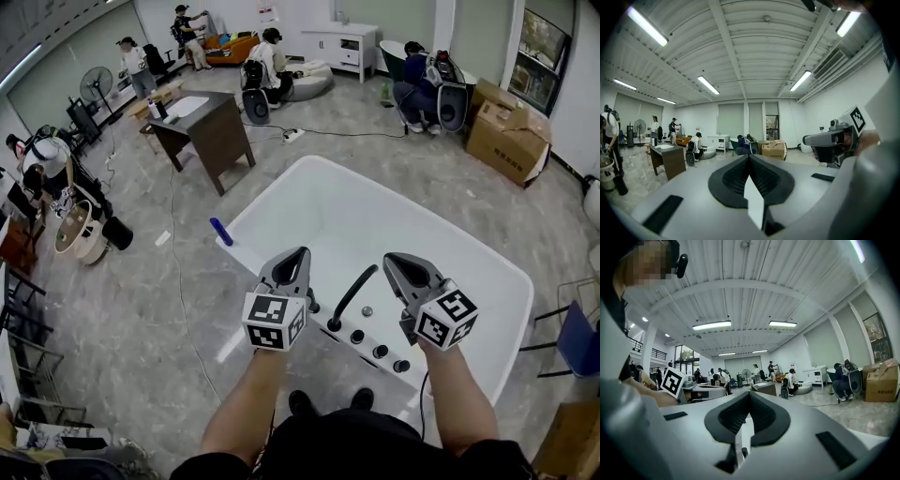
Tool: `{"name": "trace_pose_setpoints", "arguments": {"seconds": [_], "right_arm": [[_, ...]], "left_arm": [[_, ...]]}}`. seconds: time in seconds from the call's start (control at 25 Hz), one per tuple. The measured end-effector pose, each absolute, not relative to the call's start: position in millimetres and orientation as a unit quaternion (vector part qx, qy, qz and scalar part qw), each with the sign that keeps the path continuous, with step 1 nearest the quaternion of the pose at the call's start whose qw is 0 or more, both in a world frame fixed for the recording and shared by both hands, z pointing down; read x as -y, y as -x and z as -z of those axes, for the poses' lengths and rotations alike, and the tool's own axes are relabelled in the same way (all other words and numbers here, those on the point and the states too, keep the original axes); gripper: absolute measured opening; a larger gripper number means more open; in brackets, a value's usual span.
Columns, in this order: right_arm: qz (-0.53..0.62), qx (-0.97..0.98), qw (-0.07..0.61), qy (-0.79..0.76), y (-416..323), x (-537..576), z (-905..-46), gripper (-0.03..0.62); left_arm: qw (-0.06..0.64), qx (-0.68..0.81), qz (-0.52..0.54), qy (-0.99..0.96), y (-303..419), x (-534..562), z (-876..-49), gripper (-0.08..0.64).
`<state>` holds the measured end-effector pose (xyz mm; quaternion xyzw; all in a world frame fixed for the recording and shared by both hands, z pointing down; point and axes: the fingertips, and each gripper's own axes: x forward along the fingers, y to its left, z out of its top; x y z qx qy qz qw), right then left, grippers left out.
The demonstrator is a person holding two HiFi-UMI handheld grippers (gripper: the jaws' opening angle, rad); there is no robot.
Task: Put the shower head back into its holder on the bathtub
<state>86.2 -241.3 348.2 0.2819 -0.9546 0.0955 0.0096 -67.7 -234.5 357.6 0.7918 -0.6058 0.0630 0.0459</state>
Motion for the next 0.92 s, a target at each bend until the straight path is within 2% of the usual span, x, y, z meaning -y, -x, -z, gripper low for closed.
{"name": "trace_pose_setpoints", "arguments": {"seconds": [0.44, 0.92], "right_arm": [[-0.067, 0.959, 0.001, -0.276, -59, 220, -328, 0.015], [-0.068, 0.96, -0.001, -0.271, -47, 222, -334, 0.015]], "left_arm": [[0.005, 0.611, -0.053, -0.79, 99, 221, -325, 0.015], [0.021, 0.607, -0.049, -0.793, 110, 225, -335, 0.015]]}}
